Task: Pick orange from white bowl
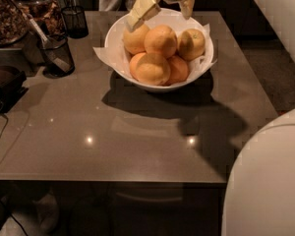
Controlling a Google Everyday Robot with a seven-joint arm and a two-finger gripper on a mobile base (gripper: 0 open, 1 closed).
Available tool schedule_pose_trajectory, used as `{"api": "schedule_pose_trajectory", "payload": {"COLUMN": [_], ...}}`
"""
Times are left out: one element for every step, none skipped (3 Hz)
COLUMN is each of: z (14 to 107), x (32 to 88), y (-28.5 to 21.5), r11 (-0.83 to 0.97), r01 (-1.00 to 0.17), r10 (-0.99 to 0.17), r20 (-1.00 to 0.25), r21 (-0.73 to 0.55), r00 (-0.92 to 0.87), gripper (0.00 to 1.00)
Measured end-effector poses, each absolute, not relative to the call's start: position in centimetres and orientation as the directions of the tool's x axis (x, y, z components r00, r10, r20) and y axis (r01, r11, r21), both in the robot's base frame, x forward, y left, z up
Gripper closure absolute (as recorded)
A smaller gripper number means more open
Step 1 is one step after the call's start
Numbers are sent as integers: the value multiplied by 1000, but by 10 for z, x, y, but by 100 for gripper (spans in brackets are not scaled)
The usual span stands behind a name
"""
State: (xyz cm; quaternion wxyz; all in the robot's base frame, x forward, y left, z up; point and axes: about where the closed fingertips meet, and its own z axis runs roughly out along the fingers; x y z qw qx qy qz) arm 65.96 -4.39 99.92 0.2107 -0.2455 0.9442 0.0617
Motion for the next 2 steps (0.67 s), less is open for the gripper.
{"api": "schedule_pose_trajectory", "payload": {"z": [999, 995], "x": [661, 664], "y": [-42, -42], "r11": [865, 861], "r01": [-501, -507], "r10": [-442, -438], "r20": [-441, -443], "r21": [20, 45], "r00": [-781, -782], "gripper": [0, 0]}}
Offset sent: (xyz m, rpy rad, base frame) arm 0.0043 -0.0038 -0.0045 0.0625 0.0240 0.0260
